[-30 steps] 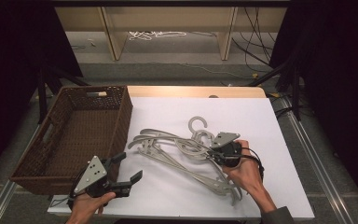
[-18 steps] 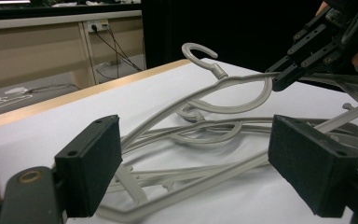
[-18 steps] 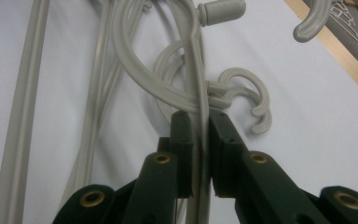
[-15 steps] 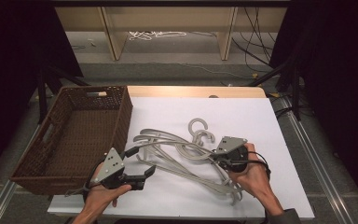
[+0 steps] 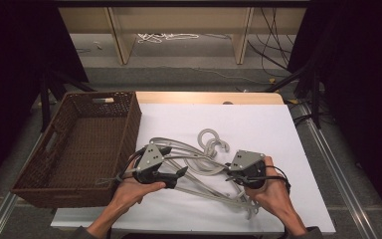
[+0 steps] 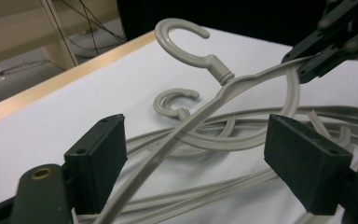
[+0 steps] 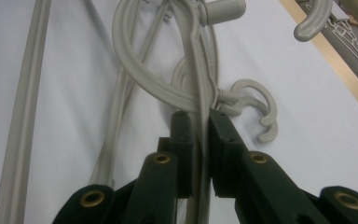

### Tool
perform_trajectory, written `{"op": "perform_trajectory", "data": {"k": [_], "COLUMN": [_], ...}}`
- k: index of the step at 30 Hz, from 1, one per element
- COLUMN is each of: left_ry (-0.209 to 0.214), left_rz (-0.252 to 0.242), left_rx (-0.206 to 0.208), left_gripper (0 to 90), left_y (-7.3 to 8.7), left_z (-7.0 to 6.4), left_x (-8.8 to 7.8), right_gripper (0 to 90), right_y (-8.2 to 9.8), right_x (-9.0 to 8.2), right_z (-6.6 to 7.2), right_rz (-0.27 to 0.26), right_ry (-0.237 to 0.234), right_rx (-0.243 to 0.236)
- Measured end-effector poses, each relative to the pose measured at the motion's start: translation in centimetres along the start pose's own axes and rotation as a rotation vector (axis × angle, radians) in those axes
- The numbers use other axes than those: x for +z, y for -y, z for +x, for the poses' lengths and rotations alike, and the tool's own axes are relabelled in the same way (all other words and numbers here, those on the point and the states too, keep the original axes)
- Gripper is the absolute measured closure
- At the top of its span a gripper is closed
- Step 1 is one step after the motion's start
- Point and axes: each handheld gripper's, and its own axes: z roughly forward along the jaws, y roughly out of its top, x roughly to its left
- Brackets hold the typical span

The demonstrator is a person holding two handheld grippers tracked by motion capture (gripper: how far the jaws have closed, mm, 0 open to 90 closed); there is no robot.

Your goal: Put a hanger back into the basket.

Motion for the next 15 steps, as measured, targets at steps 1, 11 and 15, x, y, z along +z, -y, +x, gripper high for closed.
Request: {"op": "perform_trajectory", "data": {"k": [1, 11, 15], "left_ry": [0.012, 0.052, 0.066], "left_rz": [0.031, 0.129, 0.154], "left_rx": [0.002, 0.068, 0.087], "left_gripper": [20.5, 28.3, 32.4], "left_y": [-0.2, -1.2, -1.6], "left_z": [0.0, -0.4, -0.6], "left_x": [0.5, 2.0, 2.3], "right_gripper": [81.7, 81.7, 81.7], "right_y": [0.0, -0.3, -0.5], "right_x": [-0.1, -0.7, -0.7], "right_z": [0.1, 0.9, 1.1], "right_rz": [0.000, -0.003, -0.003], "right_ry": [0.003, -0.006, -0.008], "right_rx": [-0.003, -0.057, -0.081]}}
